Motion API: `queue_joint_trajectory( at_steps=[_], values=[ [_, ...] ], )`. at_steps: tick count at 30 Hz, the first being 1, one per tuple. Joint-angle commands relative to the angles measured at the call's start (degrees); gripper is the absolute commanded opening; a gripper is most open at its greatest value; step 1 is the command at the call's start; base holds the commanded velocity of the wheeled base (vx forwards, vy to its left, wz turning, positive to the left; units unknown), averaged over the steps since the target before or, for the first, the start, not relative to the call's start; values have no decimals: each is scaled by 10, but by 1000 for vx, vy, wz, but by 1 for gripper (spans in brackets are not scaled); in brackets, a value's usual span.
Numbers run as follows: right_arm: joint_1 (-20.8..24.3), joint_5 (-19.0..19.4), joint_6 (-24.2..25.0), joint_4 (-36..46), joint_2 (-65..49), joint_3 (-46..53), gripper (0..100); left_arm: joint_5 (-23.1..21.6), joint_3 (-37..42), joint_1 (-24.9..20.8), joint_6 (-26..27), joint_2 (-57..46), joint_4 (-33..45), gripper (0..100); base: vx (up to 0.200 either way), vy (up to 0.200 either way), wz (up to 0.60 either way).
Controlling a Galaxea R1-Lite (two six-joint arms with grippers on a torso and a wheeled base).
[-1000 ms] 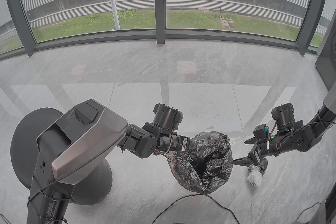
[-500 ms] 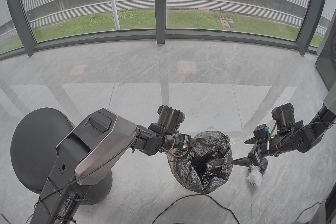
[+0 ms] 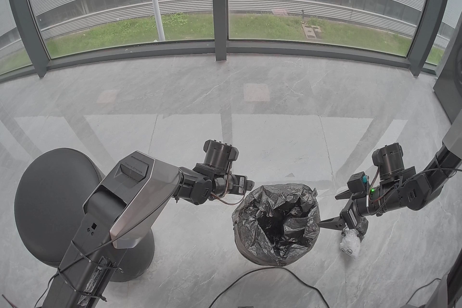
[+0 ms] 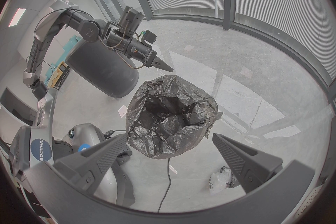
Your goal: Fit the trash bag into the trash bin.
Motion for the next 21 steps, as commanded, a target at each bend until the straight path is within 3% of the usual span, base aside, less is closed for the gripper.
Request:
queue_joint_trajectory(
  at_steps=[1,10,13,16,17,18,19,20,21],
  values=[
    [-1,0,0,0,1,2,100,1,4,8,-1,12,-1,100,0,0,0],
    [-6,-4,2,-10,12,-3,100,1,18,7,-10,-25,-21,100,0,0,0],
    [-20,-28,11,-48,33,-3,100,0,56,7,-21,-74,-40,100,0,0,0],
    [-35,-41,20,-89,46,-4,100,-1,153,1,-35,-148,-65,100,0,0,0],
    [-35,-41,20,-89,46,-4,100,-1,153,1,-35,-148,-65,100,0,0,0],
    [-38,-42,20,-103,50,-5,100,-4,245,-6,-42,-205,-97,100,0,0,0],
    [-37,-42,20,-106,49,-6,100,-5,296,-12,-48,-233,-123,100,0,0,0],
    [-37,-42,20,-106,49,-6,100,-5,296,-12,-48,-233,-123,100,0,0,0],
    [-35,-44,20,-108,47,-11,100,-4,381,-23,-59,-269,-184,100,0,0,0]
  ],
)
